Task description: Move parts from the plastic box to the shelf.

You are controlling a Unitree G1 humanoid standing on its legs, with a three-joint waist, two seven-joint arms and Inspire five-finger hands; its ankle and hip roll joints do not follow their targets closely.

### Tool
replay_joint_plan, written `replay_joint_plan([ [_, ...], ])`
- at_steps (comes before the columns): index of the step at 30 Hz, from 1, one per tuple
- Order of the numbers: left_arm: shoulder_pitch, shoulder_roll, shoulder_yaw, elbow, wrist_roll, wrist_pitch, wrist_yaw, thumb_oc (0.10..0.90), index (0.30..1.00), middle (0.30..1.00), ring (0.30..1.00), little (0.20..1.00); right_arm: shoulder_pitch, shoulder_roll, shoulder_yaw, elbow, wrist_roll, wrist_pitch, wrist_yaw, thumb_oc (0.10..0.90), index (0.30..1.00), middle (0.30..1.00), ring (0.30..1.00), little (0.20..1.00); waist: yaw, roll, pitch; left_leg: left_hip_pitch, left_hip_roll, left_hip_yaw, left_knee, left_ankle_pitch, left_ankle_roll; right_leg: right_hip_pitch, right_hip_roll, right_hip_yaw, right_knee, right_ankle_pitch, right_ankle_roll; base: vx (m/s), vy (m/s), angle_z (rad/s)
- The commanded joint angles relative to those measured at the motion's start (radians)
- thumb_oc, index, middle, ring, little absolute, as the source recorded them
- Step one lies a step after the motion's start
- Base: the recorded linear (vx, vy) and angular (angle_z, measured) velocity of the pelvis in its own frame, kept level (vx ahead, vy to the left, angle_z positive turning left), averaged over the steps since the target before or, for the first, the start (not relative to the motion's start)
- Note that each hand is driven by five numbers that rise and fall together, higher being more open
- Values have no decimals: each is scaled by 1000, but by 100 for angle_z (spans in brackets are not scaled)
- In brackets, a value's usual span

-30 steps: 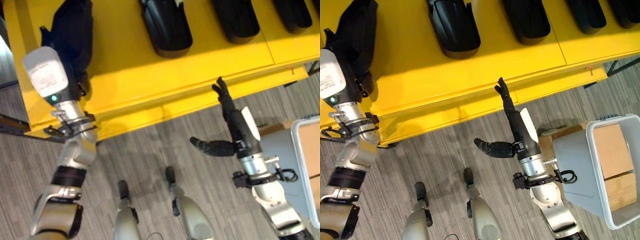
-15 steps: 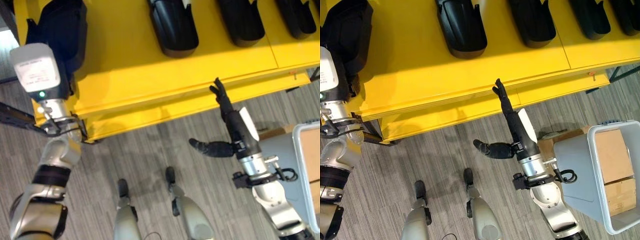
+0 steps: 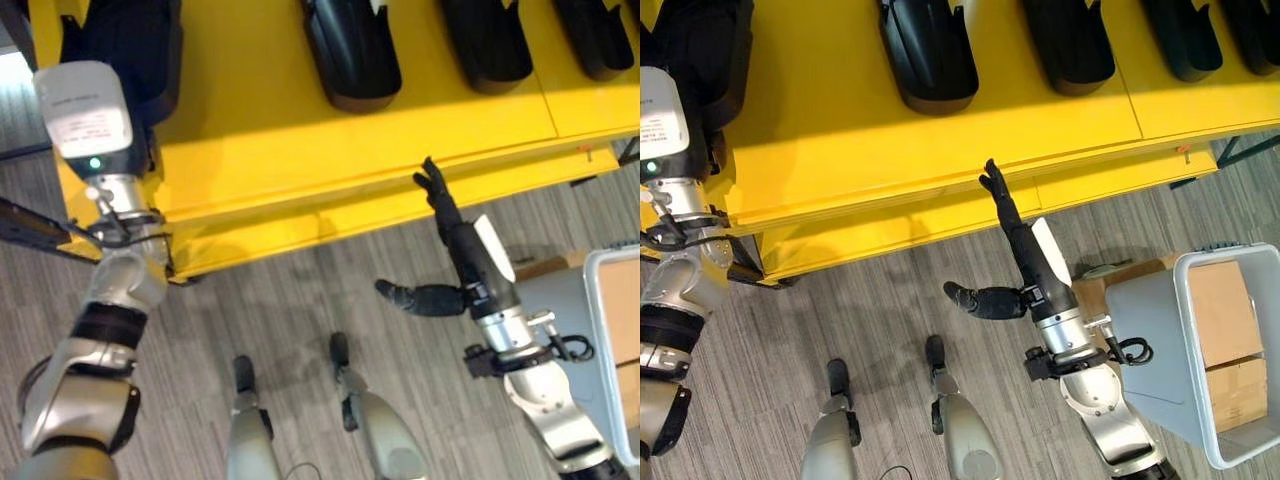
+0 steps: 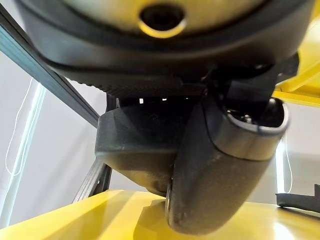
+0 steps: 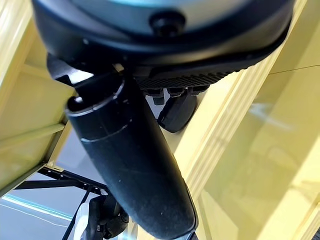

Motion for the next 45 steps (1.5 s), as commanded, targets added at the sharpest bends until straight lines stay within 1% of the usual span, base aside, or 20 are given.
replay_joint_plan([
  [1,-99,24,-47,72,-6,7,-48,400,300,300,300,300,-47,-24,-48,-137,13,-97,-24,900,1000,1000,1000,1000,-18,2,-58,12,-9,32,41,-35,49,-7,-17,-11,208,-207,37,0,0,0],
  [6,-143,4,-75,117,-32,8,-59,400,300,300,300,300,-45,-32,-44,-143,21,-95,-18,900,1000,1000,1000,1000,-26,2,-61,11,-8,37,43,-35,47,-9,-16,-9,205,-204,37,0,0,0],
  [7,-149,3,-81,125,-36,9,-64,435,349,349,349,349,-45,-34,-45,-143,22,-95,-17,900,1000,1000,1000,1000,-27,3,-61,11,-8,36,43,-36,47,-9,-16,-8,205,-204,38,0,0,0],
  [8,-149,0,-83,123,-36,8,-69,759,802,802,802,802,-42,-35,-48,-146,23,-94,-16,900,1000,1000,1000,1000,-28,4,-61,12,-8,37,44,-37,47,-9,-16,-7,206,-204,38,-11,-3,-4],
  [9,-154,-6,-88,120,-48,5,-96,900,1000,1000,1000,1000,-41,-34,-52,-145,33,-87,-10,900,1000,1000,1000,1000,-28,6,-62,10,-8,37,48,-39,48,-11,-15,-5,209,-204,37,-9,-8,-6],
  [21,-146,-16,-83,130,-55,18,-153,900,1000,1000,1000,1000,-40,-38,-55,-150,43,-71,10,900,1000,1000,1000,1000,-22,16,-62,7,-9,31,47,-37,48,-9,-14,-11,211,-207,34,-2,-3,-1],
  [26,-66,-6,-44,41,-19,14,-177,900,1000,1000,1000,1000,-37,-29,-67,-150,44,-59,19,900,1000,1000,1000,1000,-8,22,-59,13,-12,27,45,-40,50,-4,-16,-16,216,-213,33,0,0,0],
  [27,-33,-2,-28,16,-7,12,-185,900,1000,1000,1000,1000,-38,-27,-71,-148,43,-58,20,900,1000,1000,1000,1000,-5,23,-60,12,-14,26,43,-34,51,-7,-18,-17,215,-209,32,0,0,0],
  [28,19,2,2,-22,8,8,-195,900,1000,1000,1000,1000,-37,-19,-83,-146,41,-52,22,900,1000,1000,1000,1000,6,28,-56,17,-14,24,46,-43,52,-2,-17,-18,219,-216,30,0,0,0],
  [29,26,2,8,-29,11,10,-199,900,1000,1000,1000,1000,-37,-21,-82,-147,41,-52,23,900,1000,1000,1000,1000,4,28,-58,14,-15,24,44,-36,52,-5,-18,-18,218,-211,30,-1,2,-5],
  [30,85,4,42,-68,32,9,-212,900,1000,1000,1000,1000,-38,-15,-88,-142,45,-46,28,900,1000,1000,1000,1000,10,32,-59,16,-15,24,45,-39,54,-2,-19,-18,220,-214,28,0,0,-5],
  [31,103,5,51,-80,38,5,-215,900,1000,1000,1000,1000,-37,-12,-89,-141,44,-43,30,900,1000,1000,1000,1000,14,34,-58,20,-14,24,46,-46,54,1,-19,-18,222,-219,28,0,0,-4],
  [34,145,5,78,-121,53,-2,-214,900,1000,1000,1000,1000,-38,-9,-92,-136,41,-41,32,900,1000,1000,1000,1000,18,39,-61,21,-17,24,43,-40,55,1,-22,-18,220,-216,27,0,0,0],
  [37,201,12,109,-195,82,-18,-220,900,1000,1000,1000,1000,-40,-6,-100,-130,38,-39,31,900,1000,1000,1000,1000,26,47,-66,26,-19,21,40,-41,55,6,-24,-20,218,-216,27,0,0,0],
  [40,275,19,145,-295,119,-49,-229,900,1000,1000,1000,1000,-42,1,-110,-123,35,-35,34,900,1000,1000,1000,1000,36,55,-76,35,-22,18,37,-44,58,14,-27,-21,216,-218,25,0,0,0],
  [45,325,32,175,-391,148,-87,-243,900,1000,1000,1000,1000,-42,7,-119,-118,31,-29,37,900,1000,1000,1000,1000,42,64,-91,45,-27,16,26,-42,60,25,-32,-24,209,-218,24,1,0,1],
])
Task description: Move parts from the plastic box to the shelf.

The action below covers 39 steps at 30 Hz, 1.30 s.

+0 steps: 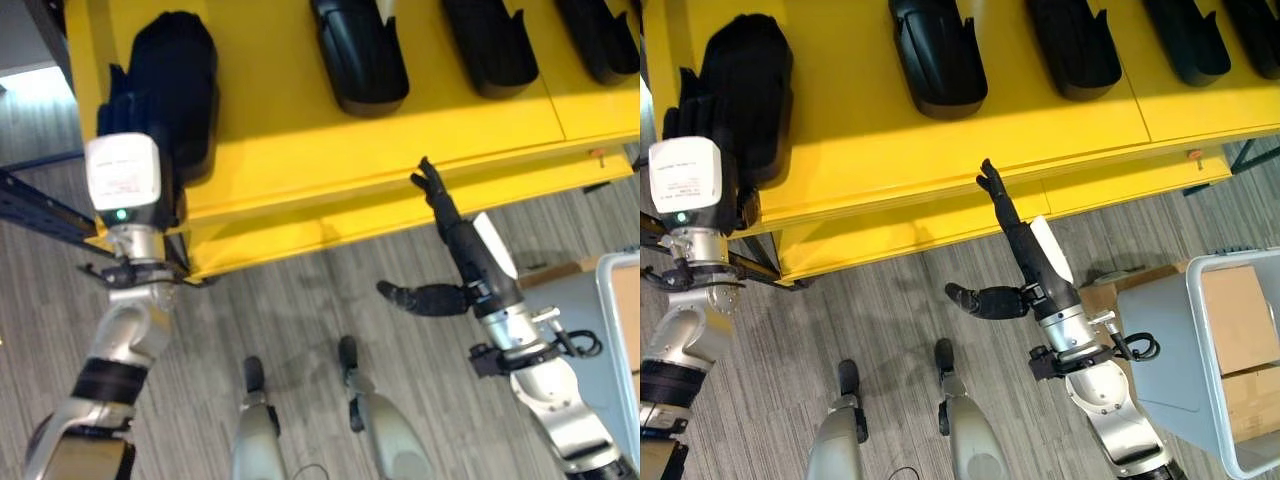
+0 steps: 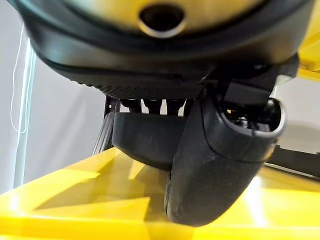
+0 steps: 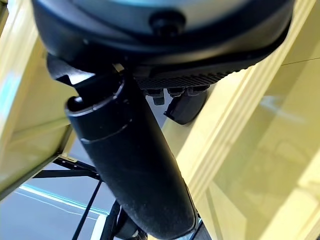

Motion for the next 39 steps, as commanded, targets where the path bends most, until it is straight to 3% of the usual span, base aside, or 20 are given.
replay_joint_plan([
  [1,-29,58,51,-68,98,-58,33,900,1000,1000,1000,1000,-41,12,-91,-79,22,-76,-18,900,1000,1000,1000,1000,-12,30,-92,40,-24,14,-21,-30,53,19,-24,-33,175,-216,29,0,0,0],
  [10,-102,59,2,-83,101,-86,25,900,1000,1000,1000,1000,-32,14,-91,-69,18,-74,-21,900,1000,1000,1000,1000,-23,49,-131,63,-28,9,-36,-23,52,48,-28,-38,156,-215,30,3,2,2],
  [26,-259,-9,-143,183,47,-51,-23,900,1000,1000,1000,1000,47,-2,-121,-86,39,-67,6,900,1000,1000,1000,1000,-66,51,-195,109,-20,36,-52,-23,45,86,-25,-16,121,-207,36,10,1,-3],
  [39,-214,-14,-131,165,46,-63,-38,900,1000,1000,1000,1000,89,4,-149,-97,45,-69,17,900,1000,1000,1000,1000,-64,52,-210,123,-18,38,-57,-26,44,99,-25,-19,116,-212,37,6,-2,0],
])
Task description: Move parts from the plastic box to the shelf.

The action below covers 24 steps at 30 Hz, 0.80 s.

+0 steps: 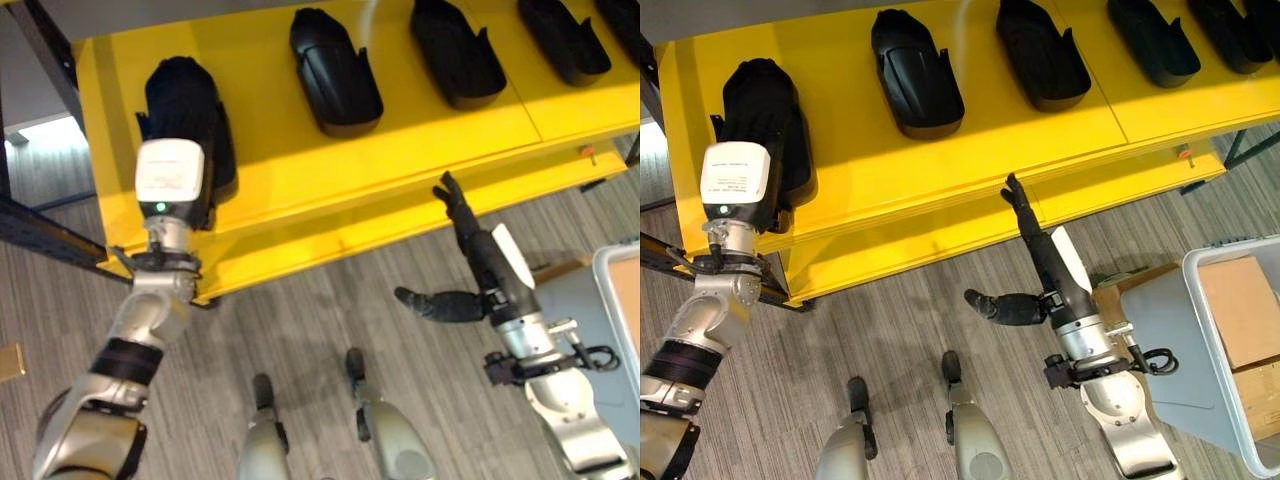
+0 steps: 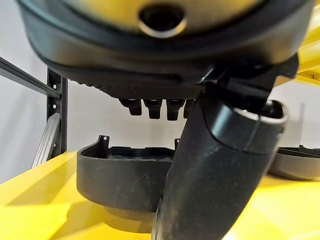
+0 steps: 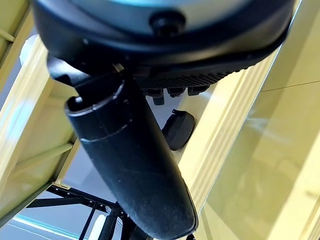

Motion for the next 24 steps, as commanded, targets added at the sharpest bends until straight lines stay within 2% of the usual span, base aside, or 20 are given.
replay_joint_plan([
  [1,-52,21,5,-17,19,-15,22,900,1000,1000,1000,1000,4,-15,-56,-92,38,-86,-15,900,1000,1000,1000,1000,-15,14,-197,45,-18,28,7,-49,42,60,-31,-26,111,-209,40,33,-5,1],
  [19,-114,158,25,-139,-103,-80,-83,900,1000,1000,1000,1000,28,-2,-75,-70,33,-56,18,900,1000,1000,1000,1000,0,32,-232,102,-30,19,-28,-51,46,123,-46,-47,84,-211,48,17,1,1],
  [24,-152,192,-11,-119,-151,-95,-96,900,1000,1000,1000,1000,37,3,-71,-66,38,-57,28,900,1000,1000,1000,1000,0,36,-240,117,-32,19,-33,-52,47,138,-49,-51,81,-214,51,8,2,2],
])
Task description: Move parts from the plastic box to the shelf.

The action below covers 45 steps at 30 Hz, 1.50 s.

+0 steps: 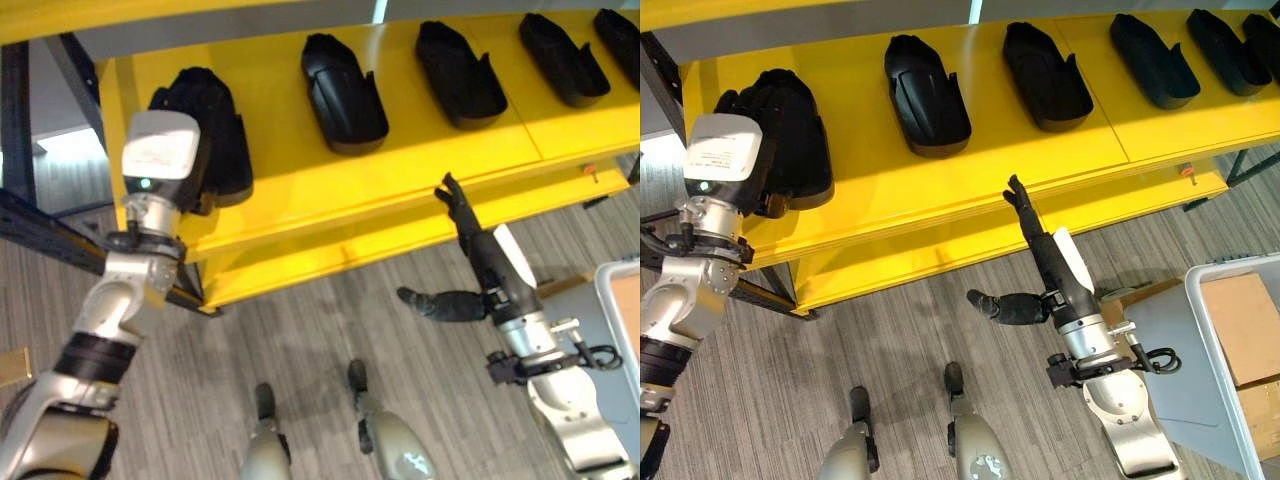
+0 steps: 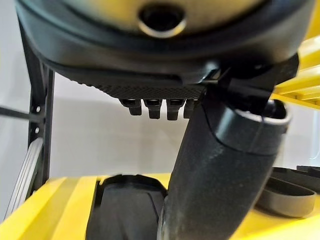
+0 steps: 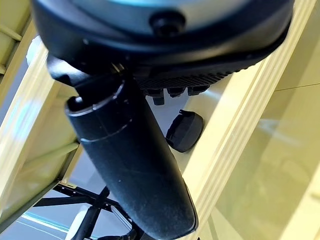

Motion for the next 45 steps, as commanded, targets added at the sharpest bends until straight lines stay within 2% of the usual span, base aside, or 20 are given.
replay_joint_plan([
  [1,-132,39,-22,32,-29,-21,42,900,1000,1000,1000,1000,31,-20,-53,-66,38,-80,-14,900,1000,1000,1000,1000,-11,29,-222,28,-30,24,41,-74,55,50,-42,-31,128,-210,55,13,5,3],
  [10,-94,67,-2,-3,-73,-51,29,900,1000,1000,1000,1000,55,-20,-67,-72,34,-86,-2,900,1000,1000,1000,1000,-7,33,-231,46,-33,25,33,-75,55,68,-43,-35,120,-211,56,0,0,0],
  [16,91,33,141,-178,-131,-94,49,900,1000,1000,1000,1000,48,-11,-76,-74,32,-84,-3,900,1000,1000,1000,1000,11,30,-239,60,-35,21,29,-77,56,85,-41,-40,119,-216,53,5,0,1],
  [17,192,-4,196,-268,-167,-131,60,900,1000,1000,1000,1000,37,-3,-75,-74,29,-84,-9,900,1000,1000,1000,1000,23,28,-242,68,-36,17,24,-77,56,93,-40,-43,117,-218,50,0,0,0],
  [23,396,-90,281,-447,-237,-191,43,900,1000,1000,1000,1000,31,-1,-60,-78,30,-90,-12,900,1000,1000,1000,1000,32,28,-247,89,-36,13,9,-73,57,113,-38,-49,112,-221,46,8,-4,5],
  [25,471,-145,275,-516,-262,-222,47,900,1000,1000,1000,1000,30,0,-53,-86,31,-100,-22,900,1000,1000,1000,1000,40,22,-244,92,-35,10,4,-70,58,118,-35,-52,108,-222,44,-13,-14,8],
  [35,643,-191,244,-600,-190,-260,93,900,1000,1000,1000,1000,50,-31,-43,-111,4,-135,-68,900,1000,1000,1000,1000,52,13,-233,85,-30,-5,-7,-57,58,118,-25,-66,107,-228,38,-9,-12,3],
  [45,625,-172,109,-481,-95,-270,94,900,1000,1000,1000,1000,47,-42,-40,-103,-3,-155,-108,900,1000,1000,1000,1000,54,3,-220,61,-22,-22,3,-51,58,100,-17,-68,120,-235,33,-9,-15,5],
])
